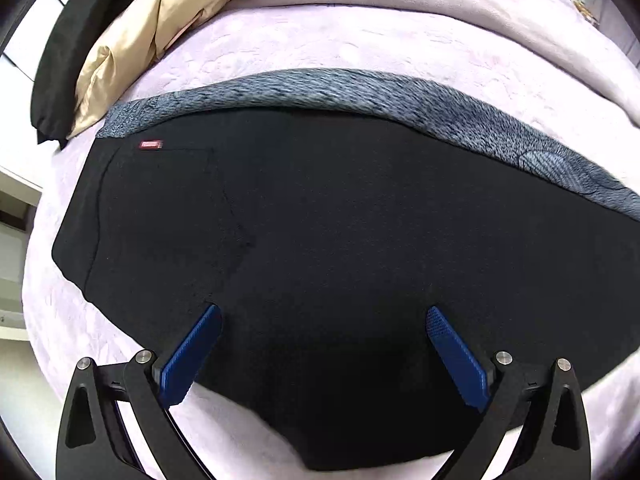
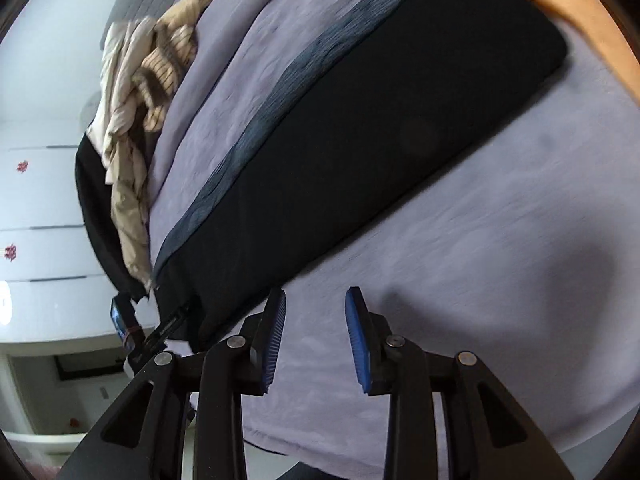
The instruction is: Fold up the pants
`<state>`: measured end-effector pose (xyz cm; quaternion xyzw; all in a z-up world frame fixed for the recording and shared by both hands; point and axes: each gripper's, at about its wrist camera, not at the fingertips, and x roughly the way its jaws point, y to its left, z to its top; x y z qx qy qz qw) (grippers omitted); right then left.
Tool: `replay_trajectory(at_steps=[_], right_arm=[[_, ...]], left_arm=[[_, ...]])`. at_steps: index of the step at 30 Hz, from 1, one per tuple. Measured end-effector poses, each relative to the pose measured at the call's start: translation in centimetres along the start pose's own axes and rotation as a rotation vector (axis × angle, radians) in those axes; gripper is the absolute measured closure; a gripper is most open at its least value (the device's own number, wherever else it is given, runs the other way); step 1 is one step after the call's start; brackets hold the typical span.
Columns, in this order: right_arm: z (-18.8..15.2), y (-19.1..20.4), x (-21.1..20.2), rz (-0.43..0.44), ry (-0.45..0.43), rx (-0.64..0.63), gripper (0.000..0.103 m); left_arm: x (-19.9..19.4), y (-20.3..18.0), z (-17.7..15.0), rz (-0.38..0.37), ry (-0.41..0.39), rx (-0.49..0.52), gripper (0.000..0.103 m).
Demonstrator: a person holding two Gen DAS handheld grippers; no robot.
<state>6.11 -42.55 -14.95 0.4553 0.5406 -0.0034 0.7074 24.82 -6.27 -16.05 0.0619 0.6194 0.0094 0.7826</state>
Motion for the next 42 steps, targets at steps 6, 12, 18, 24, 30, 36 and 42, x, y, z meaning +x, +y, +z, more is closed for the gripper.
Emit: replay_trajectory(at_steps=[6, 12, 18, 24, 30, 36, 42], right_arm=[[-5.8, 8.6, 12.9, 0.179, 0.192, -0.033, 0.055], [-9.1, 14.6, 20.5, 0.239, 0.196, -0.109, 0.055], [-10.6, 18.0, 22.6, 0.206, 0.213, -0.224, 0.053], [-11.2, 20.7, 23.4, 0.066, 0.245, -0.372, 0.084], [-14.5, 18.0, 23.0, 0.017, 0.339, -0.337, 0.090], [-10.1, 18.0, 12.7, -0.142, 0.047, -0.438, 0.079], [-5.7, 15.3, 11.4, -0.431, -0.058, -0.482, 0.079]], left_arm=[[-0.8, 5.7, 1.8, 0.102, -0.120, 0.143, 0.000], [3.2, 12.7, 3.3, 0.037, -0.084, 0.087, 0.000], [3.7, 13.1, 3.1, -0.010, -0.113, 0.115, 0.000], [3.7, 14.3, 3.0, -0.021, -0.116, 0.118, 0.000], [2.8, 13.8, 2.7, 0.023, -0.086, 0.113, 0.000], [-2.2, 8.4, -0.1, -0.112, -0.145, 0.226, 0.000], [0.7, 1.0, -3.1, -0.093, -0.095, 0.348, 0.000]])
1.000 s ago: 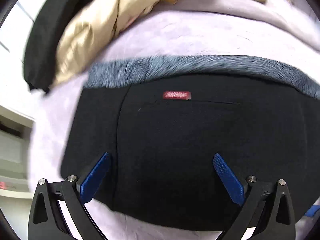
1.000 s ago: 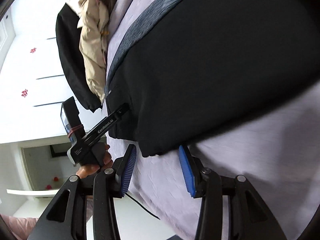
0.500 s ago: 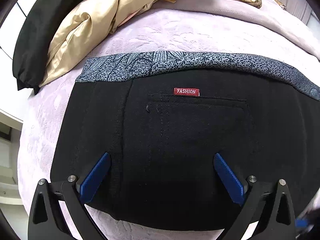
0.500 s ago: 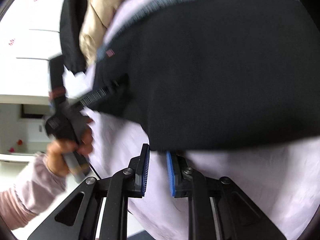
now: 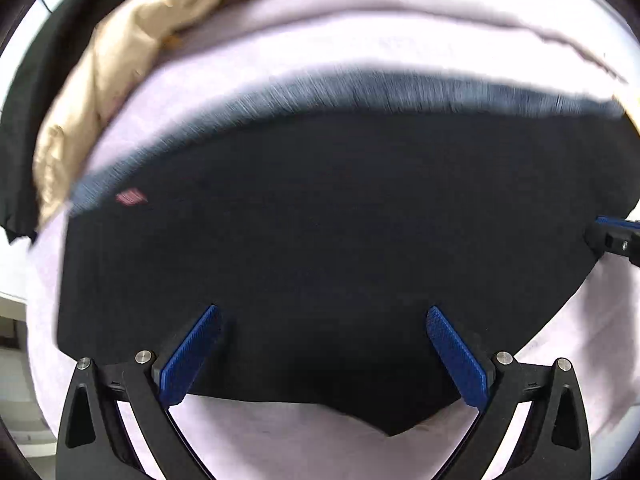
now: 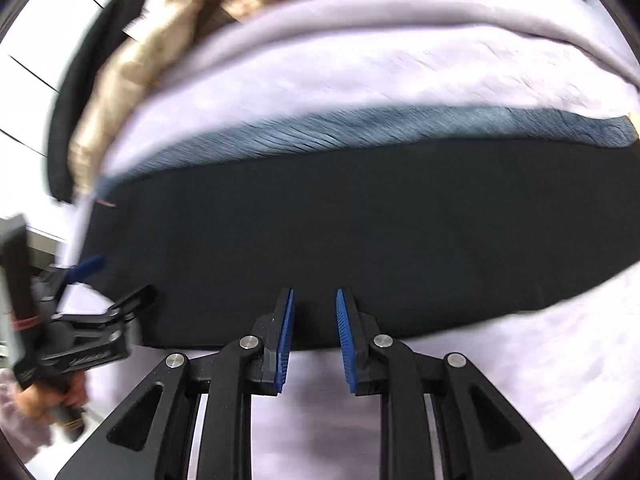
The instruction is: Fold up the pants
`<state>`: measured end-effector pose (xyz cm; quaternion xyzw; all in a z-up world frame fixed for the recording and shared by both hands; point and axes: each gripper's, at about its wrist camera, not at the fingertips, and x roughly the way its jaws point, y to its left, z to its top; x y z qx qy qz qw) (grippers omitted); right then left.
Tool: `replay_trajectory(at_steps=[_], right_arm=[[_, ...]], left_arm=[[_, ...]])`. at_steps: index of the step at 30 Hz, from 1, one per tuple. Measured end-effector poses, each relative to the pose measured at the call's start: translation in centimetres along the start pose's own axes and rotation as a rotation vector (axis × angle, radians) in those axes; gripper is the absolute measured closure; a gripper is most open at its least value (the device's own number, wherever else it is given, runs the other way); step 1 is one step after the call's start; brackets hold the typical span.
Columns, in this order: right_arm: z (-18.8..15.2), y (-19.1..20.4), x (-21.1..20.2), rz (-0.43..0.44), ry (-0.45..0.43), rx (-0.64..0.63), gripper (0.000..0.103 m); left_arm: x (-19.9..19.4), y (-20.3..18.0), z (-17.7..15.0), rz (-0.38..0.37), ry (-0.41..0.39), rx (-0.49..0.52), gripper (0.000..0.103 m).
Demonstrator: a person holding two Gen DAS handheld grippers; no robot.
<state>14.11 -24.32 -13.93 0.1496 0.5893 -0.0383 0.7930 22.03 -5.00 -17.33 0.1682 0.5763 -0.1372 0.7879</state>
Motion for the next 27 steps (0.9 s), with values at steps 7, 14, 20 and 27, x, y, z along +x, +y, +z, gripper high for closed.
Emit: replay_trajectory(at_steps=[7, 14, 20, 27], right_arm=[[-4.1, -1.2, 0.7, -0.031, 0.068, -0.019, 0.079], [-3.1, -3.3, -4.5, 0.131, 0.029, 0.054, 0.079], [4.5, 0.6, -4.5, 0.231, -0.031, -0.010, 0.079], [12.3, 10.9, 5.1, 0.251, 0.053, -0.084, 0.079]], left_arm=[[-0.4, 1.1, -1.0, -0.006, 0.025, -0.035, 0.000], [-2.5, 4.6, 3.8, -0.014, -0.051, -0.065, 0.000], [-0.2, 10.1, 8.9, 0.100, -0.112, -0.164, 0.000], [3.5, 16.2, 9.3, 0.151, -0.095, -0.305, 0.000]])
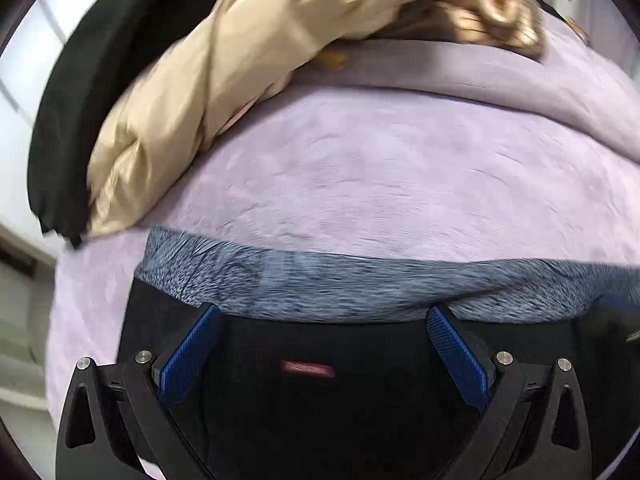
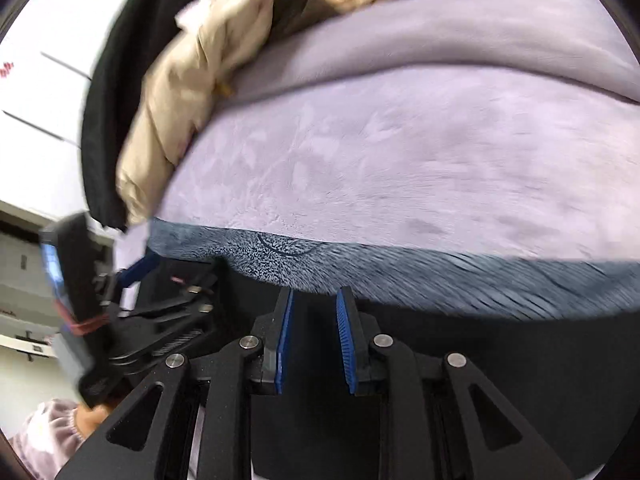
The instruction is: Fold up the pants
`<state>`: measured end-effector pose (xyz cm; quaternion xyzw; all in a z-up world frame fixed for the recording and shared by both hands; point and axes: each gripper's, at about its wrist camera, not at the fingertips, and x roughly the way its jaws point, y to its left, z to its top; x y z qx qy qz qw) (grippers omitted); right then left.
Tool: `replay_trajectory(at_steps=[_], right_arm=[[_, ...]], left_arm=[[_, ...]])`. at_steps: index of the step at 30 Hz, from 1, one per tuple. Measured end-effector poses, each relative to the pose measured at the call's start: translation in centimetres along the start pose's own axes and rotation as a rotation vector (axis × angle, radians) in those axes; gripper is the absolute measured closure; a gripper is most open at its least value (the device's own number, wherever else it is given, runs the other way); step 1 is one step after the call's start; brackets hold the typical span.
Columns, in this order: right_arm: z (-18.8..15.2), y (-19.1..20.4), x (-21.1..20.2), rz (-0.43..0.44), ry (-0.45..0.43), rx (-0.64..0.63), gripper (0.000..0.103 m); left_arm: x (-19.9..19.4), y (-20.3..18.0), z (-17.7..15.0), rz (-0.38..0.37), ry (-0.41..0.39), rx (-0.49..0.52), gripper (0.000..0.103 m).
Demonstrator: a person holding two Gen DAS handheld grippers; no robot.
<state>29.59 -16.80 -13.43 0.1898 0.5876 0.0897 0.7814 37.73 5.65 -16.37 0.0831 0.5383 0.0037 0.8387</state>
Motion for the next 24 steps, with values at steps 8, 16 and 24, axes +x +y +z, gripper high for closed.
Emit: replay_trajectory(at_steps=[8, 16, 24], right_arm=[[3.4, -0.1, 3.5, -0.110, -0.036, 0.068, 0.072], [0.3, -2.1, -2.4, -0.053, -0.014, 0.082, 0.040], [-6.2, -3.8, -7.2, -0.066, 0.030, 0.114, 0.030]], left_arm=[[2.0, 5.7, 1.8, 0.065, 0.039, -0.156, 0.000], [-0.8, 9.4, -0.7, 0.102, 0.070, -0.145, 0.000], [-6.5, 1.6, -6.2, -0.057, 0.118, -0.022, 0.000]])
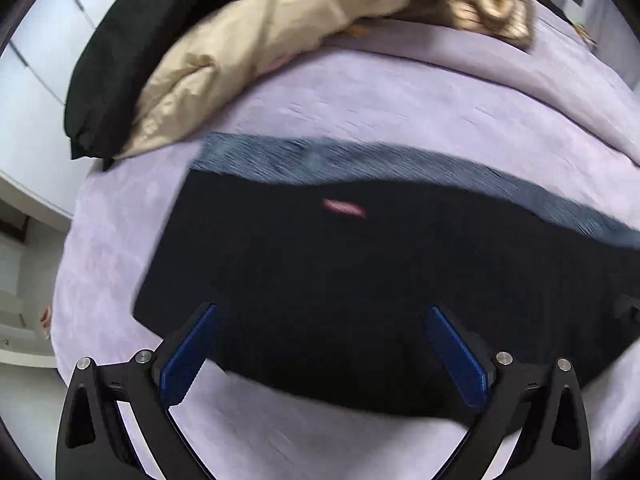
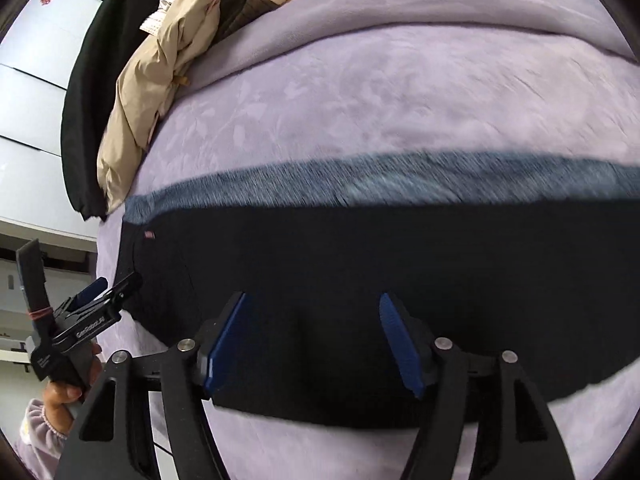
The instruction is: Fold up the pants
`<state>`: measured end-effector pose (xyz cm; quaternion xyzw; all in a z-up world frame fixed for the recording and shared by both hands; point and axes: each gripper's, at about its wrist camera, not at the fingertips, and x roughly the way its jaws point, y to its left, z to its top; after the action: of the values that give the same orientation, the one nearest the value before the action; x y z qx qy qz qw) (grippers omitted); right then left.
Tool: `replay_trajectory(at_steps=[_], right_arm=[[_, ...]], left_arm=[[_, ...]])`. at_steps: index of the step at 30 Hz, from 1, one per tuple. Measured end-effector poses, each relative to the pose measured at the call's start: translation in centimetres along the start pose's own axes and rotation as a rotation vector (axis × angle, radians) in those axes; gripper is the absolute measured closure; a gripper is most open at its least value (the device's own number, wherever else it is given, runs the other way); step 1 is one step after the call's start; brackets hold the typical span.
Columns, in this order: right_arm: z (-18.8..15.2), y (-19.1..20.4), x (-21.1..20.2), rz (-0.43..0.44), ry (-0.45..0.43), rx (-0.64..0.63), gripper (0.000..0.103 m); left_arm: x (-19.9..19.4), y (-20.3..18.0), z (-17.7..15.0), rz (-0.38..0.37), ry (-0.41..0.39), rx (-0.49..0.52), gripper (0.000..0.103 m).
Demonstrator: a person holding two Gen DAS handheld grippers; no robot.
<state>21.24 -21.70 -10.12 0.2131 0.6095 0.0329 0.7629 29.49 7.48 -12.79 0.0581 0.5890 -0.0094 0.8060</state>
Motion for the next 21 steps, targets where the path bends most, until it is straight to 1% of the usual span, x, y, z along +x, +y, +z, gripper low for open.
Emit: replay_trajectory(at_steps=[3, 5, 9, 14, 17, 18, 21], right_arm=[[-2.7, -1.3, -1.2, -0.012, 0.018, 0.038, 0.029], [-4.5, -2.0, -1.9, -0.033, 0.021, 0.063, 0.025], [-8.1, -4.2, -4.1, -0.056, 0.021, 0.129, 0.024], [-11.3, -6.2, -6.4, -0.099, 0.014, 0.185, 0.021], [-12.4, -7.0, -7.6, -0.115, -0.007, 0.194, 0.009], [-12.8, -7.1, -8.0, -0.120, -0.012, 0.192, 0.001], [-13.5, -7.5, -8.5, -0.139, -0.022, 0.194, 0.000]], left_arm=[[-1.3, -2.5, -1.8, -0.055, 0.027, 0.043, 0.000], [-2.1, -4.5, -2.9, -0.081, 0.056, 0.078, 0.000], [-4.4, -8.2, -4.9, -0.113, 0.083, 0.139, 0.000], [-6.0, -10.5, -6.1, -0.126, 0.094, 0.189, 0.000], [-6.6, -11.8, -6.8, -0.135, 0.106, 0.208, 0.000], [-6.7, -12.3, -6.9, -0.134, 0.110, 0.217, 0.000], [-7.1, -13.2, -7.3, -0.127, 0.125, 0.242, 0.000]])
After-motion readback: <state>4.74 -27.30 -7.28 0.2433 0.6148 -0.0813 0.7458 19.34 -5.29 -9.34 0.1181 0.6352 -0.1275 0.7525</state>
